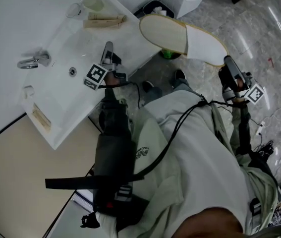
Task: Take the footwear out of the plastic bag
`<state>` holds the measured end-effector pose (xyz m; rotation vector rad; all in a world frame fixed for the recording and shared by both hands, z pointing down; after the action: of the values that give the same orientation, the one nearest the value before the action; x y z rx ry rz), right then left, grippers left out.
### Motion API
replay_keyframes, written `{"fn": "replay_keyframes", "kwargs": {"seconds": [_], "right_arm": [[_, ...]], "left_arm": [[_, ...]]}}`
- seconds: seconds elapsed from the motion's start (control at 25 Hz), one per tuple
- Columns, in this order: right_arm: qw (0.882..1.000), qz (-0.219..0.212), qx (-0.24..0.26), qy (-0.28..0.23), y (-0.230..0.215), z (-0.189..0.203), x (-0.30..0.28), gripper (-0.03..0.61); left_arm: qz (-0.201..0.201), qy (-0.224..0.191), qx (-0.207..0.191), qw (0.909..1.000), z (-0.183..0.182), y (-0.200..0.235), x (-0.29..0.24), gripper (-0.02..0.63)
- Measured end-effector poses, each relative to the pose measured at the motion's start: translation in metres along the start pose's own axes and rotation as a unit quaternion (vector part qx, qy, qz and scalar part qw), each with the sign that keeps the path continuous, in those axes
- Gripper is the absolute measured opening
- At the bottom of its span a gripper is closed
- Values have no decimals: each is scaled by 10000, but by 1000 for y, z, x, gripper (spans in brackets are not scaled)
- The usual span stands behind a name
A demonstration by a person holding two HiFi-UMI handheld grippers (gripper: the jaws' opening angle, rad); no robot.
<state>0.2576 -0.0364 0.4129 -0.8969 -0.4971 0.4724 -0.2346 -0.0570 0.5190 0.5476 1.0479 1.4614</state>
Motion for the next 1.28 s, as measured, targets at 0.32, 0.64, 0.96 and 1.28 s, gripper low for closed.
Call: {"fn": "replay_keyframes", "kwargs": {"seconds": [0.32, 0.64, 0.96, 1.28], "right_arm": [[9989, -313, 77, -333, 23, -13, -7, 52], [9972, 100, -643, -363, -23, 59, -106, 55], [9930, 647, -871, 467, -69, 132, -167, 54], [9761, 1644, -878, 1115, -83, 163, -171, 52]], "left_arm": [[-434, 309, -360, 9979, 3, 20, -9, 8], [-116, 1103, -604, 9920, 53, -10, -29, 8], [-379, 1458, -699, 9861, 62, -14, -25, 75], [-1185, 2036, -1047, 9662, 44, 0, 2, 420]]}}
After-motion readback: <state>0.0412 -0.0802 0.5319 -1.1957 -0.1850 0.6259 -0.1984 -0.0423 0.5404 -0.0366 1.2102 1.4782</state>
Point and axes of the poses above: the fingertips, and each gripper's own axes: x backward along the fingers, y to its left, z out of its underside, the point moved 5 cm from there along x, backward along the fingers, and after that the axes turned 1 degree about x, right-handed, at the moved point
